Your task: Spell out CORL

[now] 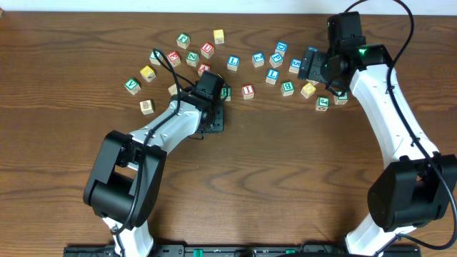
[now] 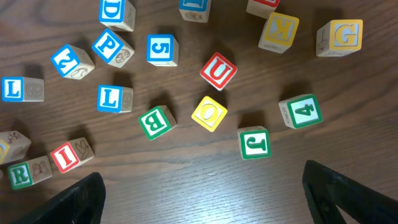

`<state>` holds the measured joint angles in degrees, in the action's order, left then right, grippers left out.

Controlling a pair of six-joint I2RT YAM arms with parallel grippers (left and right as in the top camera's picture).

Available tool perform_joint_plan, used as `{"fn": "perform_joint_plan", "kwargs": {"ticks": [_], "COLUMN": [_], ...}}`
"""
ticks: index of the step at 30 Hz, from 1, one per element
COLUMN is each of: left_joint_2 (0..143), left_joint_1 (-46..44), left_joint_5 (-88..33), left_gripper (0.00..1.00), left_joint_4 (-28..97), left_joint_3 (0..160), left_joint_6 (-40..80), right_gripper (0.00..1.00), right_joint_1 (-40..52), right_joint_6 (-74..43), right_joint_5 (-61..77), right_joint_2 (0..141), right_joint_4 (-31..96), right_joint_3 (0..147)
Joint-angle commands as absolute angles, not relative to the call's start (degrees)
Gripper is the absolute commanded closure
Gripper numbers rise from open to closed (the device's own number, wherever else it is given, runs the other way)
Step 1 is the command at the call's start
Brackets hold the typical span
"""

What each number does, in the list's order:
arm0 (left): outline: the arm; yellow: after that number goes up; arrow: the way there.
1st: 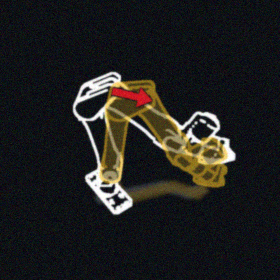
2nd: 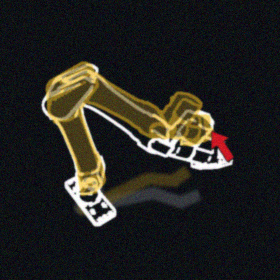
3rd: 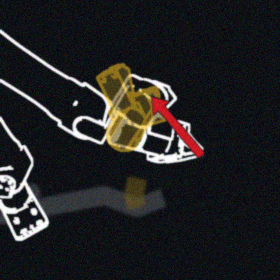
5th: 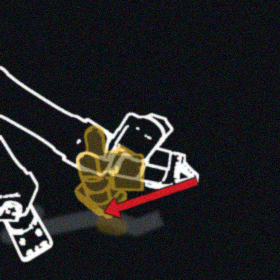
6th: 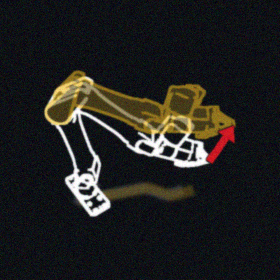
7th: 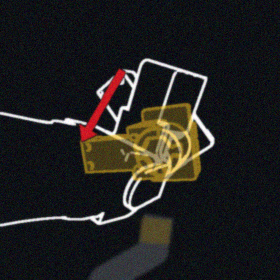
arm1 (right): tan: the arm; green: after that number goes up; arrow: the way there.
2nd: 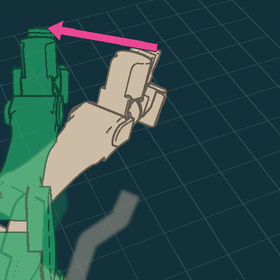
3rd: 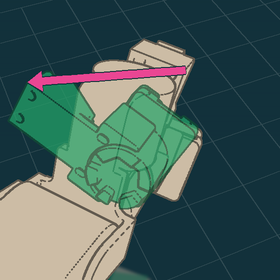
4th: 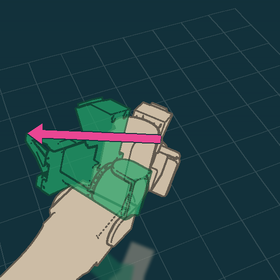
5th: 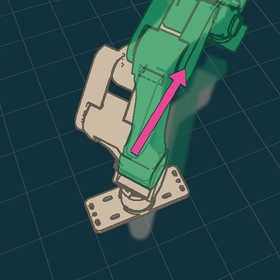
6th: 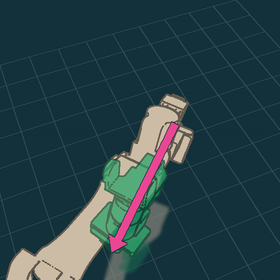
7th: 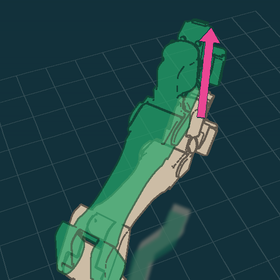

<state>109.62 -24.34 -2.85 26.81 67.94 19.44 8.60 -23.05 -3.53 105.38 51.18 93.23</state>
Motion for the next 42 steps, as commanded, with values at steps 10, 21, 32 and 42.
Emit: {"fn": "perform_joint_plan", "kwargs": {"ticks": [10,21,32,42], "left_joint_2": [110.54,110.48,110.45,110.45], "left_joint_1": [-24.58,-24.58,-24.56,-24.56], "left_joint_5": [-2.59,-2.63,-5.15,-5.15], "left_gripper": [0.58,0.59,0.65,0.64], "left_joint_4": [26.83,26.87,26.85,26.87], "left_joint_3": [67.66,67.7,68.27,68.88], "left_joint_6": [18.52,18.52,15.0,13.54], "right_gripper": [0.04,0.04,0.04,0.03], "right_joint_1": [9.54,9.54,9.54,9.54], "right_joint_6": [-23.75,-23.75,-23.75,-23.73], "right_joint_5": [-4.36,-4.36,-4.36,-4.36], "right_joint_2": [105.14,105.14,105.14,105.14], "right_joint_4": [51.22,51.27,51.24,51.24], "right_joint_3": [92.95,92.95,92.95,92.95]}}
